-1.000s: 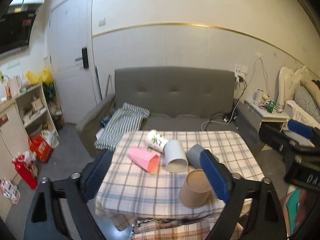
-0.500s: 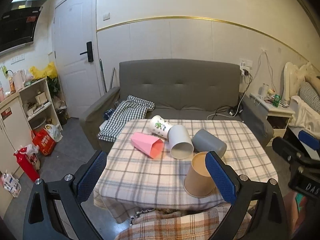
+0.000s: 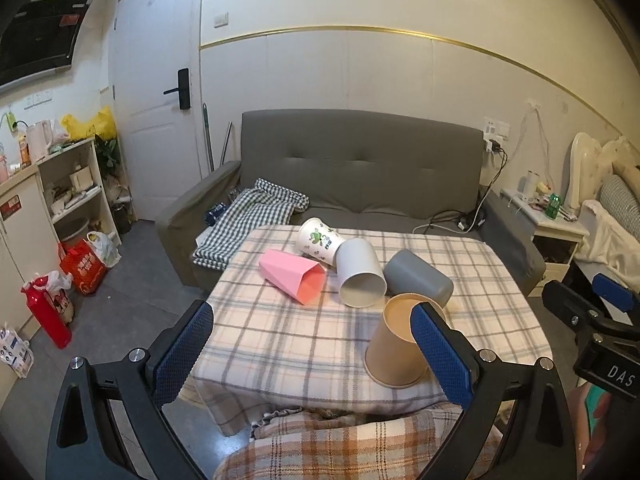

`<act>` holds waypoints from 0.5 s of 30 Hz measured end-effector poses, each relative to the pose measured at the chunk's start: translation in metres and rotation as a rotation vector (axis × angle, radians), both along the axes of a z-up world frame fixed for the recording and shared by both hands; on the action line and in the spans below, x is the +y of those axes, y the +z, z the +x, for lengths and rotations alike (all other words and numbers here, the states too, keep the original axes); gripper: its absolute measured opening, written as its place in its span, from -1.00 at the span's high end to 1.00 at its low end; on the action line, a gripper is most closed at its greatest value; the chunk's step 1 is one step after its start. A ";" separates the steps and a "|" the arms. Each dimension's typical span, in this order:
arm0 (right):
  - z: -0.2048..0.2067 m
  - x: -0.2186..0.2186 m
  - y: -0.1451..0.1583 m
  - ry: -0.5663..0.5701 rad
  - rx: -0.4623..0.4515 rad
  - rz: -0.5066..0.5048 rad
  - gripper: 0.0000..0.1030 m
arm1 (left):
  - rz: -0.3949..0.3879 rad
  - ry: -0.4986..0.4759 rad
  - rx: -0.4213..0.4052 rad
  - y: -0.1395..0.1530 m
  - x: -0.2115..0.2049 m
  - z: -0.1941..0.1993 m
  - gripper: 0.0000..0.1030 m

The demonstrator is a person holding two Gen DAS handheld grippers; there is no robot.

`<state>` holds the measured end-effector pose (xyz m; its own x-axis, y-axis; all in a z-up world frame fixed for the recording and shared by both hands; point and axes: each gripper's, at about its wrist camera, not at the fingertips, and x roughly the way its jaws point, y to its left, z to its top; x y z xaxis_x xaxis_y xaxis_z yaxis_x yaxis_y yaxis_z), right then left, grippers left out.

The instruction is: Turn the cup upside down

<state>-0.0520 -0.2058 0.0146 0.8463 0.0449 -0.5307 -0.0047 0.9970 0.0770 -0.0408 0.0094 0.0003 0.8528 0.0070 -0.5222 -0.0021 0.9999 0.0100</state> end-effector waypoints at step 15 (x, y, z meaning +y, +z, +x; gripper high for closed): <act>0.003 -0.001 -0.010 0.002 0.028 0.005 -1.00 | 0.024 -0.014 -0.004 -0.002 -0.004 -0.002 -0.98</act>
<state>-0.0494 -0.2066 0.0043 0.8309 0.0495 -0.5542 -0.0047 0.9966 0.0820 -0.0429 0.0051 -0.0017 0.8551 0.0077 -0.5185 0.0114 0.9994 0.0336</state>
